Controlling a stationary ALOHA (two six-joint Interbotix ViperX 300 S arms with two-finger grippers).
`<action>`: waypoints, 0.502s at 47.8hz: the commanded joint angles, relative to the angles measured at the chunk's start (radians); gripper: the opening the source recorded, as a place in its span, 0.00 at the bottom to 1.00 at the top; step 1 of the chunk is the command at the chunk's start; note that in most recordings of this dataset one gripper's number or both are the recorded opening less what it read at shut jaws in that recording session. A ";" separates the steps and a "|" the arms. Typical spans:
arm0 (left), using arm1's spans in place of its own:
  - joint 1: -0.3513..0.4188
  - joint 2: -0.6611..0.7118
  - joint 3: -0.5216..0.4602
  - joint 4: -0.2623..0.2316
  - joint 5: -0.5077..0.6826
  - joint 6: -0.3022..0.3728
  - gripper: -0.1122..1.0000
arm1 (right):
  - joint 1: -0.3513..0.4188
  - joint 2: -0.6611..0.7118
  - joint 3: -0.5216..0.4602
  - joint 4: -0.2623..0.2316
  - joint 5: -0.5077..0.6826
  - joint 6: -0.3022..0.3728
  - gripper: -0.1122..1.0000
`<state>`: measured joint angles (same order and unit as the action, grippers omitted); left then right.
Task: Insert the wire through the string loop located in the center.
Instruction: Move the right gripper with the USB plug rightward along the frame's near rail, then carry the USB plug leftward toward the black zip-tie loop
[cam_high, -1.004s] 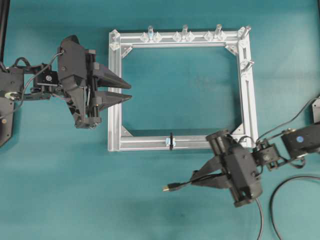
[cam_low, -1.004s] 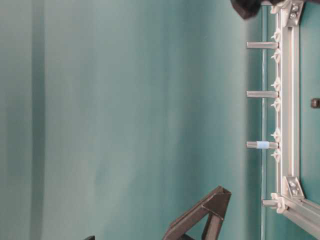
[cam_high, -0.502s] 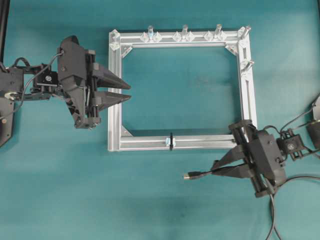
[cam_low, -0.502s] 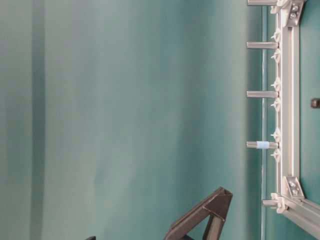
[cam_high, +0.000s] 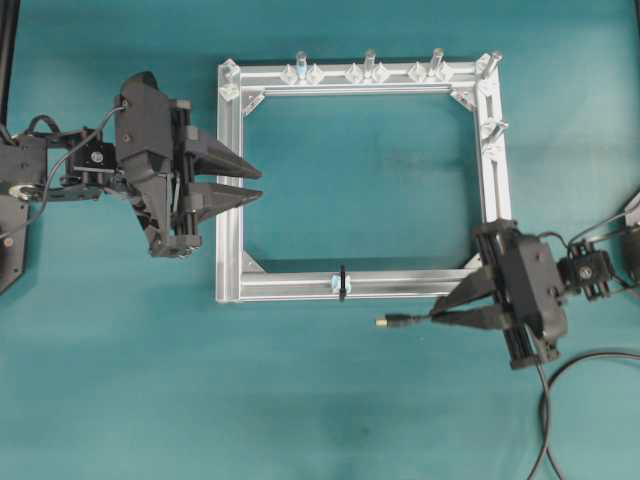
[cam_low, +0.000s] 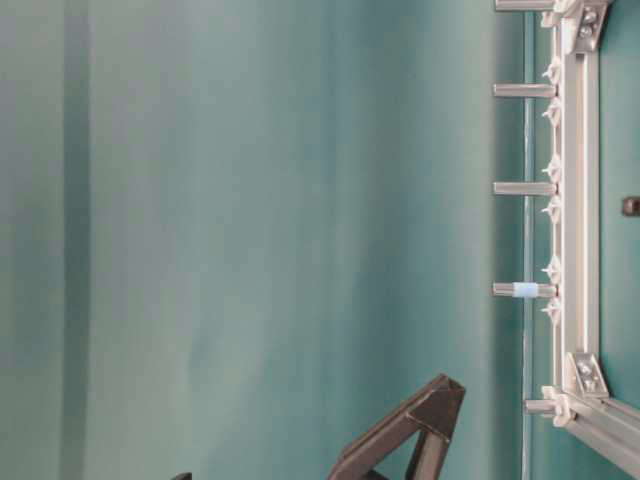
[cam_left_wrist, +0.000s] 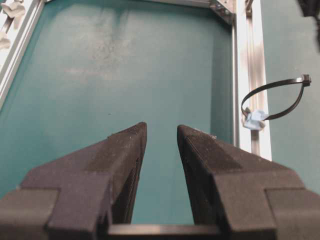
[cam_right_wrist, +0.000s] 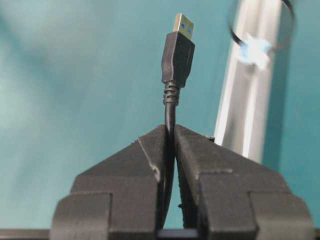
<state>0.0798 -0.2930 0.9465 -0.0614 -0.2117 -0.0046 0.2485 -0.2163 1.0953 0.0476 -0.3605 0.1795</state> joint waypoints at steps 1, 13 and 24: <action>-0.008 -0.020 -0.011 0.002 -0.005 -0.005 0.41 | -0.015 -0.017 0.002 0.015 -0.005 -0.002 0.15; -0.008 -0.052 0.006 0.000 -0.006 -0.005 0.41 | -0.052 -0.017 0.015 0.021 -0.005 -0.002 0.16; -0.018 -0.060 0.012 0.002 0.003 -0.011 0.41 | -0.057 -0.017 0.015 0.021 0.008 -0.002 0.15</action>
<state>0.0706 -0.3405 0.9679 -0.0614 -0.2102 -0.0077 0.1933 -0.2163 1.1183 0.0660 -0.3543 0.1795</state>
